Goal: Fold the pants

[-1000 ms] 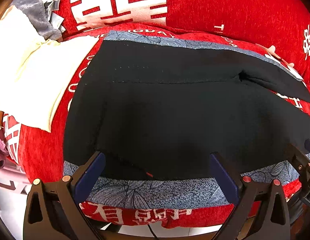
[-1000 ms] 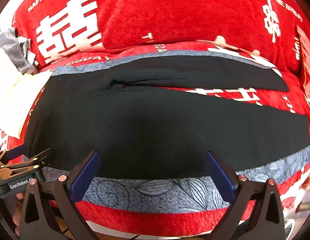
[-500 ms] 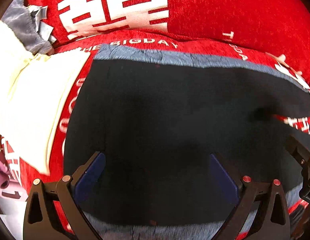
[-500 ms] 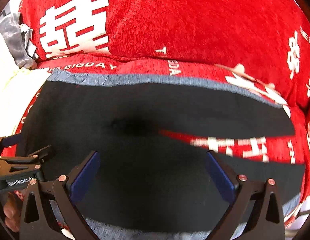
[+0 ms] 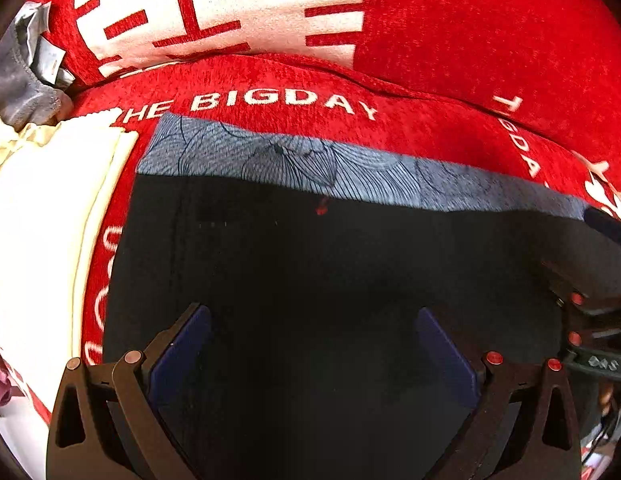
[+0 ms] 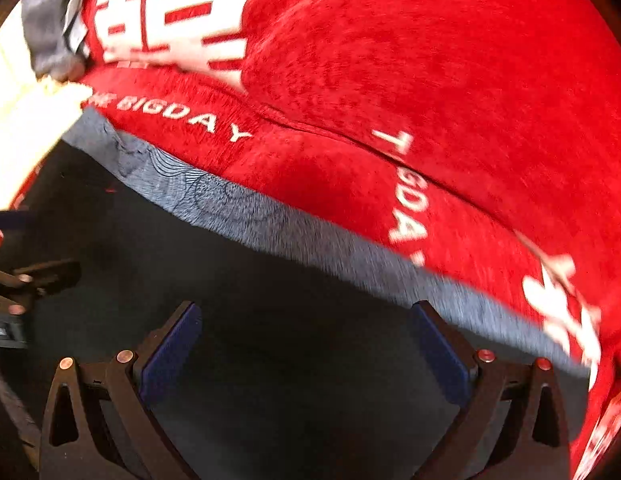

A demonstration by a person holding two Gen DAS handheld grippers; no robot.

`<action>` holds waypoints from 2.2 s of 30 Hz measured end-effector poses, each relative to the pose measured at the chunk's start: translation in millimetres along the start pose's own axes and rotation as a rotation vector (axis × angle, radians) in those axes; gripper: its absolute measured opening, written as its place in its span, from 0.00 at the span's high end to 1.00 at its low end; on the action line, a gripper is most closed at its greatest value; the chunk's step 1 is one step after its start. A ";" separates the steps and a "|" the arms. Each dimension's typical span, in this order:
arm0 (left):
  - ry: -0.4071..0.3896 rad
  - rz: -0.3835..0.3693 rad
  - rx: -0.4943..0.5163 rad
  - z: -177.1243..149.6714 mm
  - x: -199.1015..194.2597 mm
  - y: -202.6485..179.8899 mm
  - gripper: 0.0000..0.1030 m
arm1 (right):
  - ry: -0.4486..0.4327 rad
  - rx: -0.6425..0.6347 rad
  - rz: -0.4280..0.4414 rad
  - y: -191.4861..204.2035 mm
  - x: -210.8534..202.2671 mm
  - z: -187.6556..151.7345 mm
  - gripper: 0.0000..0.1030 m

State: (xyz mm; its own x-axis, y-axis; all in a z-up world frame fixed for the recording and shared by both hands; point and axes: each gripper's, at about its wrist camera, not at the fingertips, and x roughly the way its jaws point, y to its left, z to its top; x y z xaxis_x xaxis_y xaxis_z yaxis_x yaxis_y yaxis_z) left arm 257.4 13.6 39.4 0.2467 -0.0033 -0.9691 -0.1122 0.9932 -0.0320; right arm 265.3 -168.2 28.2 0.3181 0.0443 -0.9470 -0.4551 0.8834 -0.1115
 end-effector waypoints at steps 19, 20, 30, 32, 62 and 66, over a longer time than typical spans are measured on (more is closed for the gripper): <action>0.018 -0.080 -0.080 31.4 10.0 8.9 0.00 | 0.117 -0.203 0.239 17.8 50.2 47.8 0.77; 0.021 -0.091 -0.091 33.7 9.7 9.0 0.00 | 0.112 -0.216 0.223 21.6 47.3 47.1 0.80; 0.083 -0.196 -0.293 65.9 17.3 12.6 0.00 | -0.121 -0.267 0.072 45.8 -14.9 1.7 0.86; 0.113 -0.185 -0.319 71.9 28.2 5.9 0.00 | -0.141 -0.270 0.045 54.4 -16.6 -3.6 0.86; -0.076 -0.392 -0.180 -163.1 -82.1 44.7 0.80 | -0.229 -0.216 -0.156 156.8 -126.7 -172.9 0.91; 0.007 -0.385 -0.250 -203.5 -54.6 66.2 0.80 | -0.187 -0.244 -0.204 182.2 -109.8 -202.2 0.91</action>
State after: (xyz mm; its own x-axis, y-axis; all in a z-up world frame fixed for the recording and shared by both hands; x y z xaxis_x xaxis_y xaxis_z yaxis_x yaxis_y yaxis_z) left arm 40.6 55.8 40.4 0.3094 -0.3687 -0.8765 -0.2423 0.8608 -0.4476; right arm -20.7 -106.4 51.0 0.5587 -0.0171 -0.8292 -0.5447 0.7463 -0.3825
